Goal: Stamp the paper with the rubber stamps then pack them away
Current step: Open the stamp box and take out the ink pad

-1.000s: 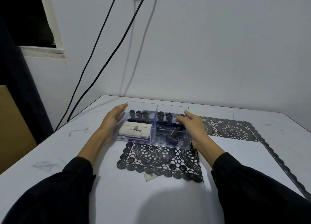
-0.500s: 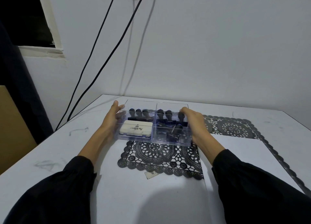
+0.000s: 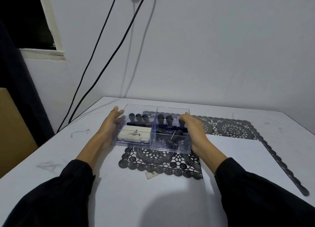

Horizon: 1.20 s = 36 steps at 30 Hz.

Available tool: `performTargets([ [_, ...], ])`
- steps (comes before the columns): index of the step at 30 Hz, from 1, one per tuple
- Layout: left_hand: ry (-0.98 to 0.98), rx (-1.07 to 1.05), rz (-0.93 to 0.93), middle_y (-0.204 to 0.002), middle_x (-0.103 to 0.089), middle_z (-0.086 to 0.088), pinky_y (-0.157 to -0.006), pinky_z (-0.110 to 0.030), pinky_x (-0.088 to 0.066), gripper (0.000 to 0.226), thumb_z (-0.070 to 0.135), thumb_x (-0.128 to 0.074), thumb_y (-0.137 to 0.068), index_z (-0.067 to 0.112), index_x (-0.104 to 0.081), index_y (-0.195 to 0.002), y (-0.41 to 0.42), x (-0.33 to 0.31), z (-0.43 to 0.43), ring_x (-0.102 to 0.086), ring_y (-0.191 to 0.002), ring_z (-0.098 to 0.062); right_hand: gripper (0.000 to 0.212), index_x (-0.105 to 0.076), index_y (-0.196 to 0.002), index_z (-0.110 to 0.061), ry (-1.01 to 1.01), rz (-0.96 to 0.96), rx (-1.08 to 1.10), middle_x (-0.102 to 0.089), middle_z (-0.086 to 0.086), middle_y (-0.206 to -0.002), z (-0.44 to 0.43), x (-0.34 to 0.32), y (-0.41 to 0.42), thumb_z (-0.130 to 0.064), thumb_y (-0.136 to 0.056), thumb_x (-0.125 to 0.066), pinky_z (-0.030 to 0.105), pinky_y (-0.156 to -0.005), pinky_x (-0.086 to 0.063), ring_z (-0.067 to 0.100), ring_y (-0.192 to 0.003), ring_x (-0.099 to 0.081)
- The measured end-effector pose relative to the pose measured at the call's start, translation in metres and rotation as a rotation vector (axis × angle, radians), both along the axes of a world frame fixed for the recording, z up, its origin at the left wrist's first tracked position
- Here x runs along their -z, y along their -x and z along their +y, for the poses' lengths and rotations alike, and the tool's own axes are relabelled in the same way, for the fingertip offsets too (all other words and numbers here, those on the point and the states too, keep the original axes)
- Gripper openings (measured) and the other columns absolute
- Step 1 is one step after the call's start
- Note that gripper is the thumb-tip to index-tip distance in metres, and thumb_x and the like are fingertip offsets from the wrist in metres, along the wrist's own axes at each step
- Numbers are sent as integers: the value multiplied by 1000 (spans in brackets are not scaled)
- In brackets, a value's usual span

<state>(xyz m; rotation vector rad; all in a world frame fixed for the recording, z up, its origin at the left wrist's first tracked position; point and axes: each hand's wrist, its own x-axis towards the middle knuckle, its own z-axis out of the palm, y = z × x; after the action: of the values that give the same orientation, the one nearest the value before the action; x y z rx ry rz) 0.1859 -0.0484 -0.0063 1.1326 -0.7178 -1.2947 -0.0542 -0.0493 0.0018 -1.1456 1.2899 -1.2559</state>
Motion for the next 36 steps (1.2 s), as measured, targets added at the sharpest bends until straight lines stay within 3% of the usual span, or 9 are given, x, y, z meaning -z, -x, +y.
performTargets([
  [4,-23,-24,22,-114,-63,3,-68,-30,-47,36,44,-51,-93,23,-60,-121,4,-3,31,-66,-78,-7,33,-61,-111,-22,45,-25,-18,-50,-1,-127,20,1,3,-33,-80,-59,37,-93,-43,17,-119,-43],
  [7,-22,19,-19,-78,-73,8,-72,-33,-45,25,40,-49,-95,21,-66,-96,8,-5,54,-68,-58,-4,55,-45,-141,-17,35,-54,-2,-35,-11,-150,36,1,6,-23,-88,-57,38,-106,-37,15,-134,-36],
  [16,-81,107,-48,-102,-74,1,-85,-36,-50,38,49,-62,-85,20,-69,-109,3,1,100,-72,-84,-14,57,-41,-144,-24,31,-99,-14,-30,-16,-152,87,7,14,-20,-89,-57,37,-107,-32,12,-137,-33],
  [20,15,74,-43,-120,-63,8,-85,-28,-50,33,43,-52,-93,41,-57,-126,6,-1,105,-64,-101,-6,57,-42,-144,-24,19,-88,-19,-33,-14,-152,94,6,14,-18,-89,-57,39,-108,-33,15,-136,-35],
  [24,57,84,-99,-129,-57,-1,-53,-16,-51,22,26,-44,-100,38,-63,-103,-3,-1,97,-64,-79,-2,59,-39,-145,-26,8,-43,-38,-34,-9,-152,98,3,13,-18,-89,-57,36,-104,-33,16,-137,-34],
  [26,38,100,-102,-114,-67,2,-56,-16,-53,31,17,-43,-99,38,-65,-107,-2,3,91,-70,-80,-3,60,-38,-145,-27,-5,1,-88,-37,-8,-148,100,0,13,-17,-90,-57,28,-95,-37,13,-129,-42],
  [29,95,173,-129,-94,-74,12,-64,-21,-55,34,14,-44,-96,35,-63,-114,-1,6,101,-70,-85,-1,62,-36,-144,-30,27,152,-150,-38,-7,-140,100,-10,15,-15,-89,-59,18,-86,-39,4,-114,-48],
  [33,132,189,-205,-110,-67,8,-79,-22,-53,37,15,-57,-81,31,-67,-113,-5,8,99,-64,-101,-1,52,-52,-128,-39,317,573,-72,-9,-1,-159,94,-31,4,-21,-83,-67,42,-115,-20,17,-146,-11],
  [36,173,244,-195,-111,-66,-1,-82,-29,-53,41,7,-57,-74,21,-66,-112,-12,12,102,-66,-97,-11,29,-68,-107,-34,437,745,-249,-32,3,-150,95,-44,-24,-28,-79,-72,35,-108,-27,19,-141,-25],
])
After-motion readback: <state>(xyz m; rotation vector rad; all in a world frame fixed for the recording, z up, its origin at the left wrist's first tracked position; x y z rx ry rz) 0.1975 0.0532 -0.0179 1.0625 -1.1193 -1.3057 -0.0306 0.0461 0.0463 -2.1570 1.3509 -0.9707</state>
